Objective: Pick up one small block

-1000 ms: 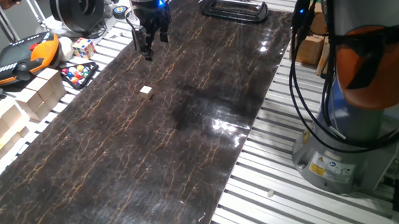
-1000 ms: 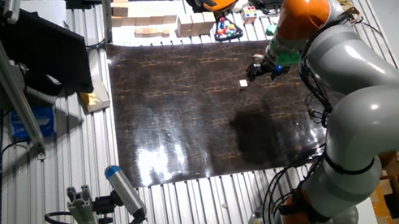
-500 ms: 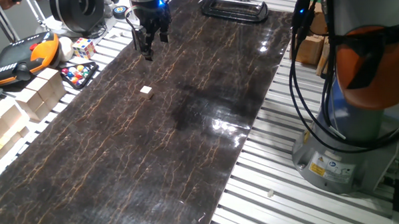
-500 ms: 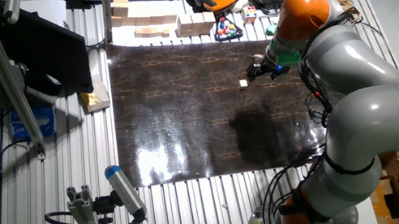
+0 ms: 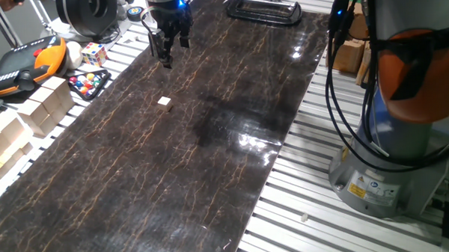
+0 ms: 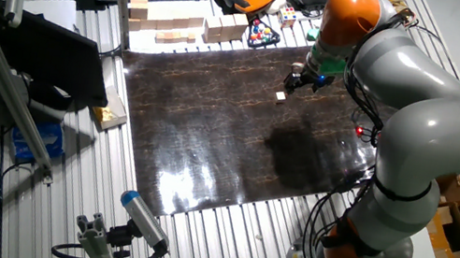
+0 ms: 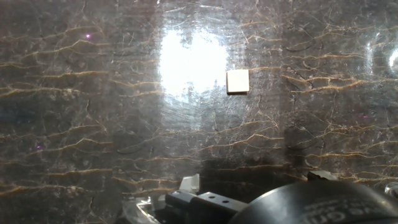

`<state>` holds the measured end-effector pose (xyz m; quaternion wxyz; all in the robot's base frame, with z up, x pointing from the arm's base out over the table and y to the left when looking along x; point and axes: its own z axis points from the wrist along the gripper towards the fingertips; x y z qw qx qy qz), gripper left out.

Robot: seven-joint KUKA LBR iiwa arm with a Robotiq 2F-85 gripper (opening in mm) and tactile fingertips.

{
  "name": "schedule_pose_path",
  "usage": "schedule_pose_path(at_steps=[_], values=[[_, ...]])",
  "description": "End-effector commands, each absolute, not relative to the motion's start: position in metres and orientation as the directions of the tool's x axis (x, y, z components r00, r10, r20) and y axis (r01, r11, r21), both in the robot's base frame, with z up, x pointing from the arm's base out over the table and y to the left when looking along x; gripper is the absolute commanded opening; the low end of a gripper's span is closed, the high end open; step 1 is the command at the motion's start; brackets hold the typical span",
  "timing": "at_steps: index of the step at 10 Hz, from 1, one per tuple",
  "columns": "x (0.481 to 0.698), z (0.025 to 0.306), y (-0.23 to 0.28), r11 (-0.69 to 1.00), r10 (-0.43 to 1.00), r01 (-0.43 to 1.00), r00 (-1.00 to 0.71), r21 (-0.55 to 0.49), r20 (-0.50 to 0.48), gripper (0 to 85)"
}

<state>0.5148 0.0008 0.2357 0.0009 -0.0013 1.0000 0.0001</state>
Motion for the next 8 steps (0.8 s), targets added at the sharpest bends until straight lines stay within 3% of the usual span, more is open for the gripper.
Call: schedule_pose_path(at_steps=[1,2,8], values=[[0.5149,0.2357,0.0007,1.0,-0.003,-0.003,-1.0,0.0,-0.002,84.0],[0.5149,0.2361,0.0012,0.999,-0.035,-0.034,-0.999,0.036,0.015,0.7],[0.5142,0.2367,0.0023,0.999,-0.035,-0.034,-0.999,0.036,0.02,0.7]])
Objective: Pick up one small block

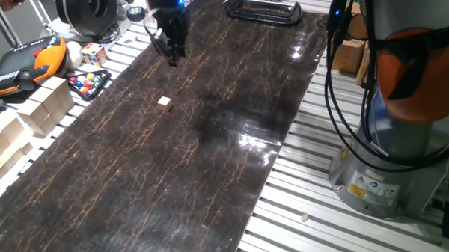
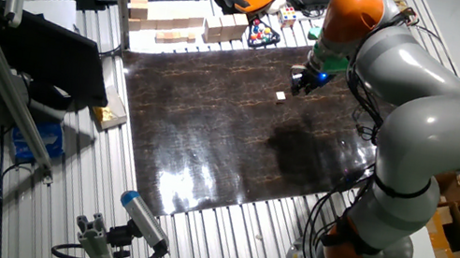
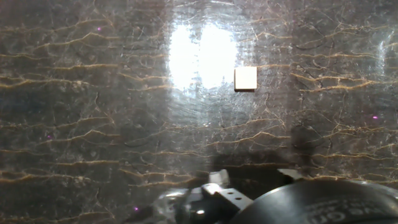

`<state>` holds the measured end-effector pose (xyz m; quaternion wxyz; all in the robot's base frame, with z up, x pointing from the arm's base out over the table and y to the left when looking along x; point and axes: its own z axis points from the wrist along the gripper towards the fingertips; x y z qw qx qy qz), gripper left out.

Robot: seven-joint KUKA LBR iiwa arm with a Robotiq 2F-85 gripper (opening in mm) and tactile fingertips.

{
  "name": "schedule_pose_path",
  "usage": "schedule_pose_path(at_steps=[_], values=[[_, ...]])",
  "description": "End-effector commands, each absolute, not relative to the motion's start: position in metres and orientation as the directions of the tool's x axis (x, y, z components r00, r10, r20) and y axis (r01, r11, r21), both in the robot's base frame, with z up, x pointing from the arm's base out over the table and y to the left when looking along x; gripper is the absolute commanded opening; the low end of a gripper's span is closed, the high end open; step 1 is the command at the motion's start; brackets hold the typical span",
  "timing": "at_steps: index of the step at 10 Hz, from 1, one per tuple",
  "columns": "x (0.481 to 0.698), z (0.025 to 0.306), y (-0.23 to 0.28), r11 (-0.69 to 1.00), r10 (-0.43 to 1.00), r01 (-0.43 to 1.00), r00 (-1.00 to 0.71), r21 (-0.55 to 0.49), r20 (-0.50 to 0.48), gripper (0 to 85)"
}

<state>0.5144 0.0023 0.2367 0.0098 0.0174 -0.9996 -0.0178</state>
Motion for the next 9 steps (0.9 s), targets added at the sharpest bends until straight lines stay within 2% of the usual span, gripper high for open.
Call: schedule_pose_path(at_steps=[1,5,9], values=[[0.515,0.236,0.002,0.999,-0.035,-0.034,-0.999,0.036,0.018,0.7],[0.518,0.23,0.004,0.999,-0.029,-0.028,-0.999,0.036,0.017,0.7],[0.529,0.211,0.004,0.999,-0.033,-0.033,-0.999,0.032,-0.001,0.7]])
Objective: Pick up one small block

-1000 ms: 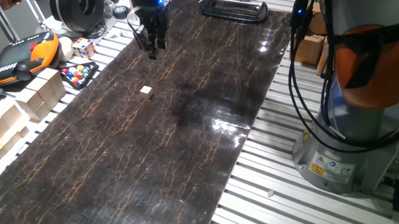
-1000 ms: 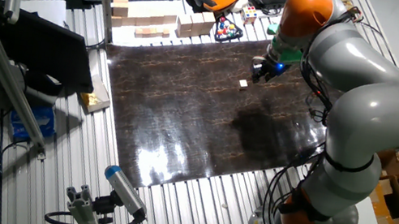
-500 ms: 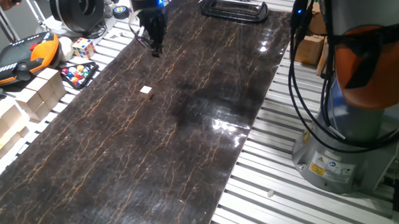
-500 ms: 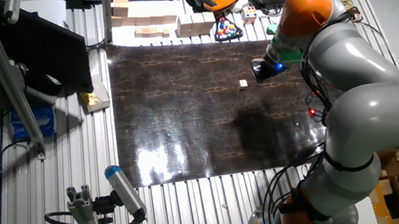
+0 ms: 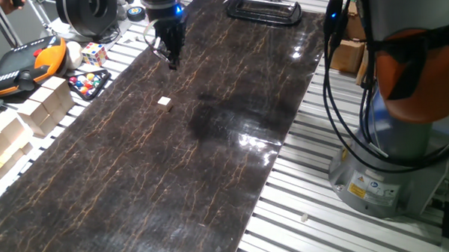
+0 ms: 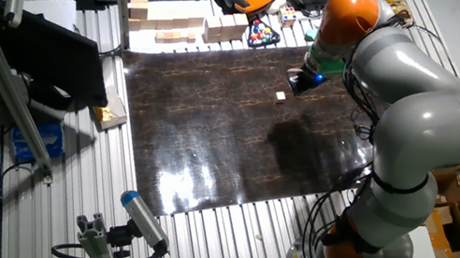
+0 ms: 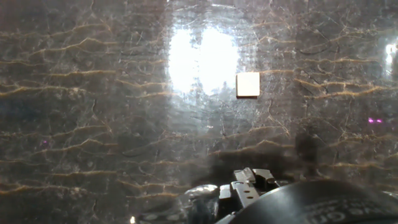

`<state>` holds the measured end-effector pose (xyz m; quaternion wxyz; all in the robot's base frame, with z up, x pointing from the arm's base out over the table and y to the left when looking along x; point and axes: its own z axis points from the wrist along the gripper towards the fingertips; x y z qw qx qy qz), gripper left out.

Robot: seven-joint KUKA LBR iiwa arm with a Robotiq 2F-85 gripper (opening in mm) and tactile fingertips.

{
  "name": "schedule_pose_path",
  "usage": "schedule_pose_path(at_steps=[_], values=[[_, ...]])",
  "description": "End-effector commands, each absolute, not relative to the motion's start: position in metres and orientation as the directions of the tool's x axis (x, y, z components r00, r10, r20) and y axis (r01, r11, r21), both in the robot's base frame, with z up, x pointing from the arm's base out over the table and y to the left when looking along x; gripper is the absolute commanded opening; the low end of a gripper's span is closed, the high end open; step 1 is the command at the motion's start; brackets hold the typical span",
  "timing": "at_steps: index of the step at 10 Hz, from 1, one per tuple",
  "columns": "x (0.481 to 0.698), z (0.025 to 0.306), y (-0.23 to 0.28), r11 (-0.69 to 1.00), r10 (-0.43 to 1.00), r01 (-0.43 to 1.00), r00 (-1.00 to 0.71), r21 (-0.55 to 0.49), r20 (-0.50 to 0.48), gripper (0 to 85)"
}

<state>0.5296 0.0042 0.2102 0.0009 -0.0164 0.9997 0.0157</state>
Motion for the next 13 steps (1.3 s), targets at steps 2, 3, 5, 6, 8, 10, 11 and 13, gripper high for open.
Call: schedule_pose_path(at_steps=[2,3,5,6,8,10,11,13], values=[[0.532,0.204,0.006,0.999,-0.03,-0.03,-1.0,0.018,-0.009,0.7],[0.532,0.203,0.008,1.0,-0.028,-0.028,-1.0,-0.003,-0.011,0.7],[0.533,0.2,0.012,0.999,-0.023,-0.022,-1.0,-0.034,-0.021,0.7],[0.535,0.198,0.014,0.999,-0.017,-0.016,-1.0,-0.042,-0.018,0.7],[0.539,0.192,0.017,0.999,0.016,0.016,-1.0,-0.04,-0.006,0.7],[0.543,0.185,0.018,0.999,0.041,0.041,-0.999,-0.024,0.015,0.7],[0.544,0.183,0.017,0.999,0.046,0.045,-0.999,-0.005,0.016,0.7],[0.55,0.174,0.015,0.998,0.059,0.059,-0.998,0.031,0.014,0.7]])
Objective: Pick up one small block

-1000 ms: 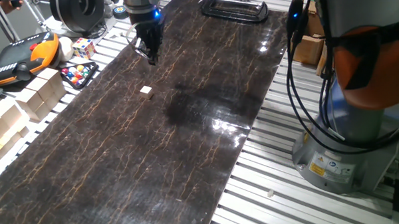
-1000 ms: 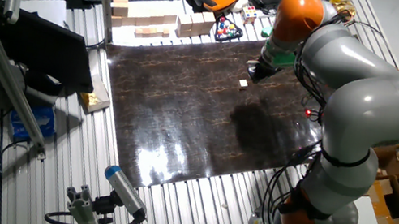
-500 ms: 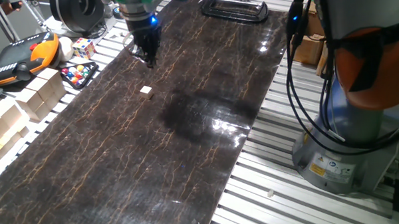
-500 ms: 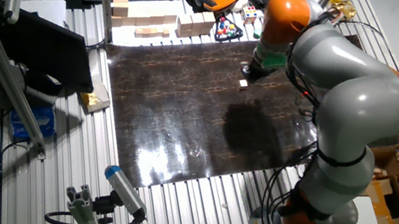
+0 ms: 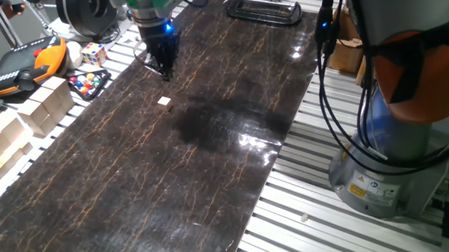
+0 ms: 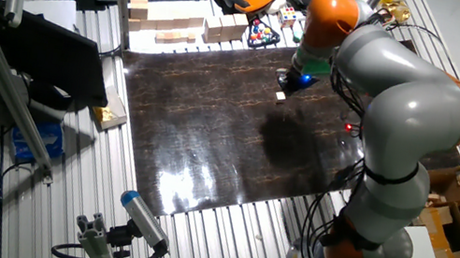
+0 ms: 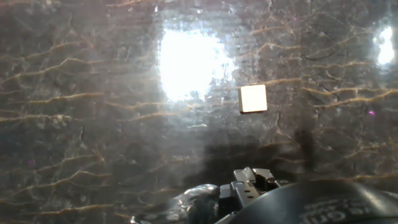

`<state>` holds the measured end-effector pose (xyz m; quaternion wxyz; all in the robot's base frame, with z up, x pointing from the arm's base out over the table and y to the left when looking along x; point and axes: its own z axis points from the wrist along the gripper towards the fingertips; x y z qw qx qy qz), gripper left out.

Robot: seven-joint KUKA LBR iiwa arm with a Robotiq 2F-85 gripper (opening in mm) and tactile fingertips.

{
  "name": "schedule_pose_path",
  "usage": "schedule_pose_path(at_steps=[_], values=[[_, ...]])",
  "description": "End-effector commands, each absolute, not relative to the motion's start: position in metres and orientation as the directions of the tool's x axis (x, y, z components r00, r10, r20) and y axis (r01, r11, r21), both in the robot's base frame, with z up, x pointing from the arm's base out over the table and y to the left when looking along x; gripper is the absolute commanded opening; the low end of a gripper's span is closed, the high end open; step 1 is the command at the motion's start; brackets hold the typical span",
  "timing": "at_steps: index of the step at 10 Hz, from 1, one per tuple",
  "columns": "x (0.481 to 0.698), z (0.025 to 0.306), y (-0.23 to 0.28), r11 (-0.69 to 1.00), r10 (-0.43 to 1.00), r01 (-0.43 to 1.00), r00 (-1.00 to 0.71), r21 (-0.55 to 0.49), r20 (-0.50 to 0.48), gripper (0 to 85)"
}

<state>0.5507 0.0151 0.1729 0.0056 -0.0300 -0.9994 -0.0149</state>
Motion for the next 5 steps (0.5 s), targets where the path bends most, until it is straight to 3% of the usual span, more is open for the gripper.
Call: schedule_pose_path(at_steps=[1,5], values=[[0.553,0.165,0.015,0.998,0.064,0.064,-0.998,0.024,0.004,0.7],[0.558,0.149,0.012,0.995,0.097,0.097,-0.995,0.0,0.017,0.7]])
